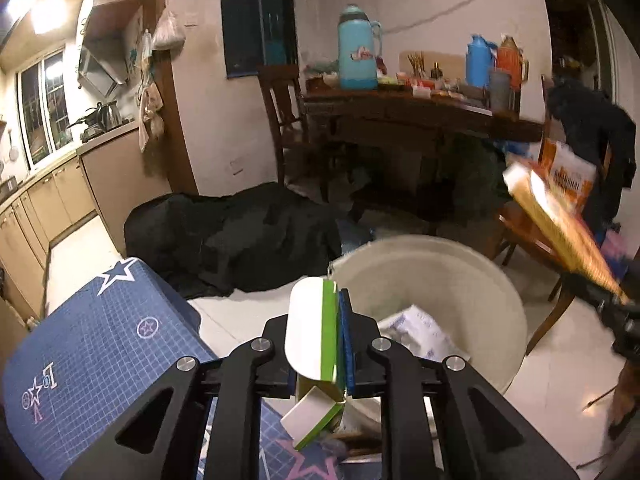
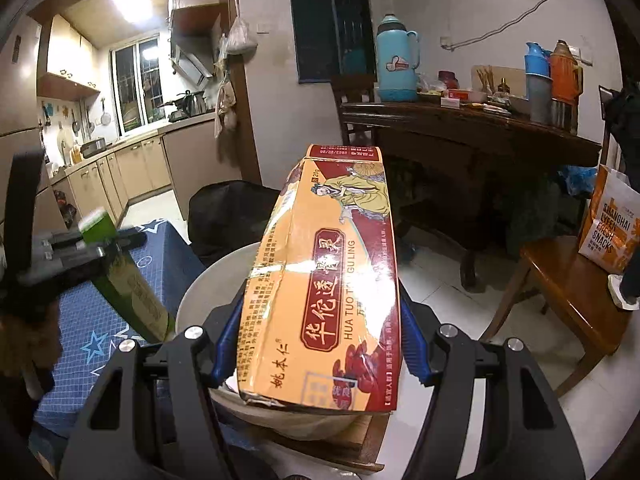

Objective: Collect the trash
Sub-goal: 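Lift the toothpaste box and gold-red box over the white bucket, then open both tools to drop the toothpaste box and gold-red box into the bucket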

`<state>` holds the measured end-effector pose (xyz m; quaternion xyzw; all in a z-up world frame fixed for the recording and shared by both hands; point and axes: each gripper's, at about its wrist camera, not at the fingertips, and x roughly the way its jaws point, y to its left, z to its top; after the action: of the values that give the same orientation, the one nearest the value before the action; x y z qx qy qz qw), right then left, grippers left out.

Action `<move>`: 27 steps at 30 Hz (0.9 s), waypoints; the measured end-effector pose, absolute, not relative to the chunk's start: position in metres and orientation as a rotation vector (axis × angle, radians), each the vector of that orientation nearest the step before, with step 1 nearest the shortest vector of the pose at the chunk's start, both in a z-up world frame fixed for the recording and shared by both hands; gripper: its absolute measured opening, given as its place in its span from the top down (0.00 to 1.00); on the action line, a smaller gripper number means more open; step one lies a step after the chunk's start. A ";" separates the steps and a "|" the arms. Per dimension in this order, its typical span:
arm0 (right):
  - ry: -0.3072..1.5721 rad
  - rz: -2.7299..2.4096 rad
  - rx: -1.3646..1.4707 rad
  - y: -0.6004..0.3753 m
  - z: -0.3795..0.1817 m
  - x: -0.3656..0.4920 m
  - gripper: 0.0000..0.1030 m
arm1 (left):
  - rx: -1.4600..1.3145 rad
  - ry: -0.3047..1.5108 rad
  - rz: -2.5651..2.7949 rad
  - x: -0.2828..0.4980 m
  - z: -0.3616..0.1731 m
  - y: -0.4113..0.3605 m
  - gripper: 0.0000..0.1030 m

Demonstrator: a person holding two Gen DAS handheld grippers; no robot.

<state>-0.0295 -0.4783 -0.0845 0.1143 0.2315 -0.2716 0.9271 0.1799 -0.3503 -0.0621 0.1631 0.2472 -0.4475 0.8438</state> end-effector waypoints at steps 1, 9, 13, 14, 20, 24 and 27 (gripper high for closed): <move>0.480 -0.553 0.243 -0.480 -0.088 -0.028 0.40 | 0.338 0.527 -0.959 0.181 -0.061 -0.349 0.83; 0.504 -0.517 0.280 -0.494 -0.099 -0.013 0.40 | 0.372 0.504 -1.033 0.171 -0.044 -0.369 0.83; 0.511 -0.496 0.309 -0.501 -0.101 -0.013 0.40 | 0.347 0.475 -1.068 0.163 -0.022 -0.376 0.83; 0.512 -0.495 0.311 -0.503 -0.101 -0.014 0.40 | 0.348 0.463 -1.068 0.160 -0.017 -0.378 0.83; 0.535 -0.476 0.327 -0.512 -0.104 -0.013 0.40 | 0.333 0.399 -1.085 0.148 0.001 -0.388 0.83; 0.539 -0.468 0.336 -0.515 -0.102 -0.012 0.40 | 0.282 0.385 -1.096 0.149 0.000 -0.392 0.83; 0.546 -0.463 0.342 -0.518 -0.100 -0.011 0.40 | 0.260 0.382 -1.095 0.151 -0.002 -0.396 0.83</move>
<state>-0.0106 -0.5181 -0.1000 0.1665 0.2658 -0.2255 0.9224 0.1506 -0.3964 -0.0019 0.1223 0.1800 -0.5159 0.8285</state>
